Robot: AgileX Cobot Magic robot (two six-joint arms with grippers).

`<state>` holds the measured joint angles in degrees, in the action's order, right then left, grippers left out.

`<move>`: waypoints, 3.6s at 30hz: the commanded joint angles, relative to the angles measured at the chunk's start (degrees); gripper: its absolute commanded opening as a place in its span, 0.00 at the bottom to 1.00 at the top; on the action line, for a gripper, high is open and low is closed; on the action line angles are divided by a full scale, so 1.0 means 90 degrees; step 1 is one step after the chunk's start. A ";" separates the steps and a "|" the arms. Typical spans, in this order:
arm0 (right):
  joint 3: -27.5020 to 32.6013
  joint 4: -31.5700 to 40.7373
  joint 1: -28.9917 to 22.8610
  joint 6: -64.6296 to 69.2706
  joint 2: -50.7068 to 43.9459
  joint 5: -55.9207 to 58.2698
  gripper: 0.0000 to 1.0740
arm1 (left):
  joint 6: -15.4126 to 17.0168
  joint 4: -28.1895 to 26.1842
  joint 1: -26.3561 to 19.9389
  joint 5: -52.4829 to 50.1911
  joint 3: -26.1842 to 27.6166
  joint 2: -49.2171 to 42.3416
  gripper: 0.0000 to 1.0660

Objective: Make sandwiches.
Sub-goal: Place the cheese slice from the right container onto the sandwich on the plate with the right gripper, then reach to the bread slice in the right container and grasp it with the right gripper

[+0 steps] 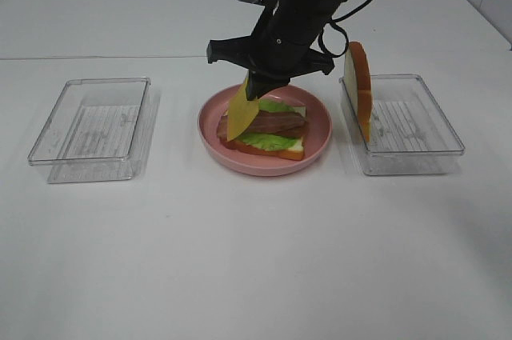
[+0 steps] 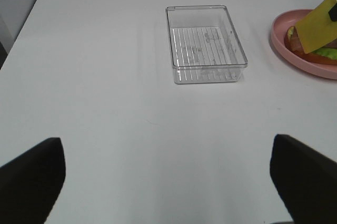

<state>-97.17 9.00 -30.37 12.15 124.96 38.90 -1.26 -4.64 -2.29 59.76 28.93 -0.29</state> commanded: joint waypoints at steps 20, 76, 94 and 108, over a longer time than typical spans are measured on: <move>-0.0051 -0.0751 0.0006 0.0382 0.0013 0.0261 0.16 | 0.0051 -0.0038 0.0013 -0.0064 -0.0038 -0.0134 0.92; -0.2648 -0.1732 0.1127 0.0541 -0.0057 0.3654 0.87 | 0.0051 -0.0038 0.0013 -0.0064 -0.0038 -0.0134 0.92; -0.2928 -0.1833 0.1369 0.0751 0.0796 0.3807 0.87 | 0.0051 -0.0038 0.0013 -0.0064 -0.0038 -0.0134 0.92; -0.2928 -0.1210 0.1642 0.0738 0.1273 0.3801 0.84 | 0.0057 -0.0038 0.0013 -0.0064 -0.0038 -0.0134 0.92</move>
<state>-123.19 -2.86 -15.81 18.51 136.13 69.84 -1.26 -4.70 -2.29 59.76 28.93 -0.29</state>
